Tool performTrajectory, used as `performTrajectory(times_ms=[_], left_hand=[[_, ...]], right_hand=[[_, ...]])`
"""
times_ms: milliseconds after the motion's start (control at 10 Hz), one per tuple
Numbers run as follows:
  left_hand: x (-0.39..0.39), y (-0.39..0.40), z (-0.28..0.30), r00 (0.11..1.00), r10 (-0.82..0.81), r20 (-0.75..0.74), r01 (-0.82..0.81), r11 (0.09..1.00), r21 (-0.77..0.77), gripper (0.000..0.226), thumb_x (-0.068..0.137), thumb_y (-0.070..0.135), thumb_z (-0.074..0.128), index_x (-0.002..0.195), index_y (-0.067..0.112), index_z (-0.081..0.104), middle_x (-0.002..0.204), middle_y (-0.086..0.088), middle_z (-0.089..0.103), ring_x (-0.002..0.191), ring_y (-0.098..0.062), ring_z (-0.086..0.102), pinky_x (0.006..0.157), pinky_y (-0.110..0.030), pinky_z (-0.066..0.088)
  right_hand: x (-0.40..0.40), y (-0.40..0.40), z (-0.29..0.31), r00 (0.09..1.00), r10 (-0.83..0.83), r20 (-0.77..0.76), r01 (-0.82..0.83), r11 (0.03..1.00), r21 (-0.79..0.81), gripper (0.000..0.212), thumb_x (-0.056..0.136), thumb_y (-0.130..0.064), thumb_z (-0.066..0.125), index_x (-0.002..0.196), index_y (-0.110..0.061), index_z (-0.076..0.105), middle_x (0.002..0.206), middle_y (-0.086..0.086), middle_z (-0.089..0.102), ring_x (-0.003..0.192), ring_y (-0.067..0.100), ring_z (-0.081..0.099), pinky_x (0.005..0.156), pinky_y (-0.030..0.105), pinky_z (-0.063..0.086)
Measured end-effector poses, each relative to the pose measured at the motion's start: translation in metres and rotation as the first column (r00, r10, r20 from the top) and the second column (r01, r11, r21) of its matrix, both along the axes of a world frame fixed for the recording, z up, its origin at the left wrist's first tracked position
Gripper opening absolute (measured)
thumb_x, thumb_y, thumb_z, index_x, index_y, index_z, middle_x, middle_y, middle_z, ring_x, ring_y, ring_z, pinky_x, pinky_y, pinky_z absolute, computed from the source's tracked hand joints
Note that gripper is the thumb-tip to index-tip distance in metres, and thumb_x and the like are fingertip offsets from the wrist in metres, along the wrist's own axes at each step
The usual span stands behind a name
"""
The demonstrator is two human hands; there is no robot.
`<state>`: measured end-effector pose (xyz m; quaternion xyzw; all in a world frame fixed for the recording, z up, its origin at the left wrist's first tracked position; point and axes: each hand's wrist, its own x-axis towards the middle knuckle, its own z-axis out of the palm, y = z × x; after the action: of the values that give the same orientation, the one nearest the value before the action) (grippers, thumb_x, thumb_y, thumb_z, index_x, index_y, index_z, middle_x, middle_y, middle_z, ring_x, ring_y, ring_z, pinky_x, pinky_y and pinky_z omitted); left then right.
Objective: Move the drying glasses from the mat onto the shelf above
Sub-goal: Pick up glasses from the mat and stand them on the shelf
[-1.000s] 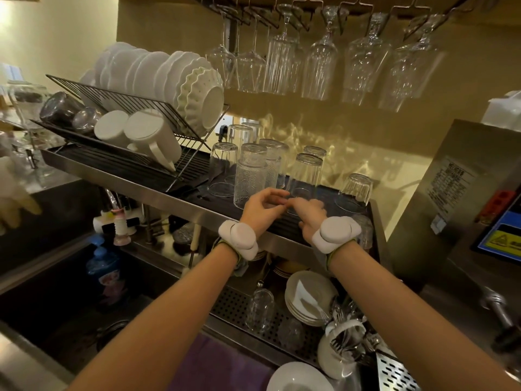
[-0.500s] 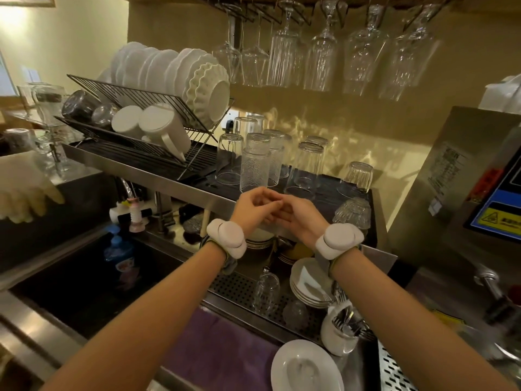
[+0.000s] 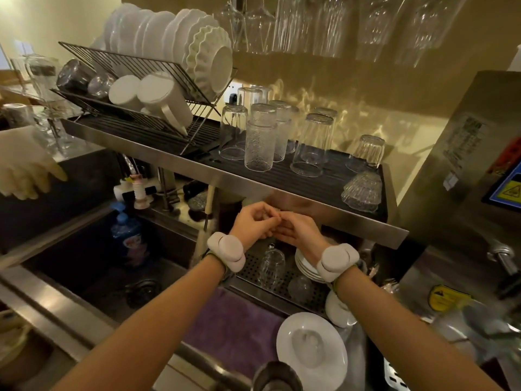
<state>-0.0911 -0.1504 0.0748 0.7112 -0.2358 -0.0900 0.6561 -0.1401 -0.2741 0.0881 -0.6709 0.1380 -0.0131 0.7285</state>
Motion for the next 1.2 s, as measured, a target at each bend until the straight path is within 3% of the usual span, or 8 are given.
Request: performTrajectory(times_ms=[300,600,700,800,900,1000,1100,1200], left_hand=[[0.014,-0.002,-0.059,0.976,0.017,-0.217,0.024,0.983,0.183,0.015,0.081,0.008,0.066,0.093,0.015,0.062,0.081,-0.004,0.062,0.075,-0.012,0.060,0.056,-0.013,0.050],[0.033,-0.011,-0.092,0.927,0.069,-0.370,0.032,0.965,0.261,0.042,0.076,0.002,0.070,0.116,0.003,0.058,0.090,-0.003,0.060,0.093,-0.015,0.055,0.064,-0.014,0.044],[0.037,-0.016,-0.106,0.908,0.096,-0.409,0.030,0.957,0.290,0.047,0.076,-0.003,0.069,0.120,-0.002,0.053,0.084,0.001,0.054,0.091,-0.016,0.053,0.065,-0.013,0.048],[0.041,-0.017,-0.120,0.891,0.096,-0.444,0.040,0.957,0.287,0.048,0.075,-0.009,0.067,0.121,-0.007,0.052,0.090,-0.005,0.057,0.095,-0.022,0.056,0.081,-0.022,0.050],[0.044,-0.015,-0.131,0.923,0.086,-0.374,0.055,0.935,0.351,0.047,0.074,-0.001,0.070,0.120,-0.001,0.056,0.099,-0.001,0.061,0.091,-0.013,0.057,0.089,-0.027,0.043],[0.048,-0.016,-0.137,0.888,0.107,-0.448,0.030,0.957,0.287,0.020,0.083,-0.004,0.058,0.102,0.002,0.060,0.087,0.004,0.053,0.080,-0.007,0.051,0.091,-0.030,0.041],[0.056,-0.021,-0.143,0.851,0.142,-0.505,-0.002,0.964,0.267,0.021,0.089,-0.010,0.043,0.087,0.005,0.058,0.086,-0.006,0.049,0.087,-0.021,0.050,0.093,-0.040,0.043],[0.051,-0.014,-0.147,0.900,0.074,-0.430,0.085,0.937,0.339,0.036,0.079,-0.008,0.062,0.115,-0.003,0.057,0.092,0.001,0.055,0.100,-0.018,0.049,0.096,-0.032,0.042]], right_hand=[[0.016,-0.011,-0.063,0.980,-0.038,-0.194,-0.012,0.968,-0.251,0.036,0.089,-0.008,0.058,0.125,-0.005,0.057,0.129,0.018,0.058,0.120,0.030,0.055,0.104,0.040,0.042],[0.049,-0.030,-0.120,0.941,-0.080,-0.328,-0.037,0.941,-0.336,0.073,0.081,-0.015,0.071,0.142,0.001,0.034,0.142,0.011,0.043,0.130,0.025,0.043,0.100,0.025,0.034],[0.059,-0.032,-0.133,0.921,-0.056,-0.386,-0.144,0.871,-0.469,0.064,0.077,-0.023,0.074,0.131,0.000,0.048,0.135,0.013,0.053,0.117,0.020,0.052,0.095,0.029,0.043],[0.066,-0.032,-0.137,0.913,-0.054,-0.403,-0.192,0.818,-0.543,0.053,0.073,-0.022,0.077,0.120,-0.006,0.055,0.124,0.012,0.059,0.092,0.012,0.051,0.073,0.019,0.040],[0.067,-0.032,-0.148,0.921,-0.040,-0.388,-0.175,0.847,-0.502,0.052,0.074,-0.008,0.076,0.121,0.002,0.056,0.124,0.018,0.059,0.094,0.015,0.056,0.049,0.000,0.037],[0.068,-0.031,-0.160,0.917,-0.016,-0.398,-0.187,0.865,-0.466,0.044,0.080,0.003,0.067,0.121,0.011,0.054,0.117,0.022,0.059,0.105,0.022,0.055,0.060,-0.003,0.040],[0.068,-0.031,-0.168,0.911,-0.027,-0.412,-0.177,0.877,-0.448,0.070,0.077,-0.007,0.074,0.137,0.002,0.038,0.132,0.017,0.050,0.126,0.032,0.047,0.094,0.025,0.042],[0.069,-0.034,-0.173,0.911,-0.052,-0.408,-0.155,0.876,-0.457,0.084,0.070,-0.016,0.081,0.139,-0.004,0.035,0.138,0.016,0.047,0.126,0.032,0.048,0.095,0.029,0.040]])
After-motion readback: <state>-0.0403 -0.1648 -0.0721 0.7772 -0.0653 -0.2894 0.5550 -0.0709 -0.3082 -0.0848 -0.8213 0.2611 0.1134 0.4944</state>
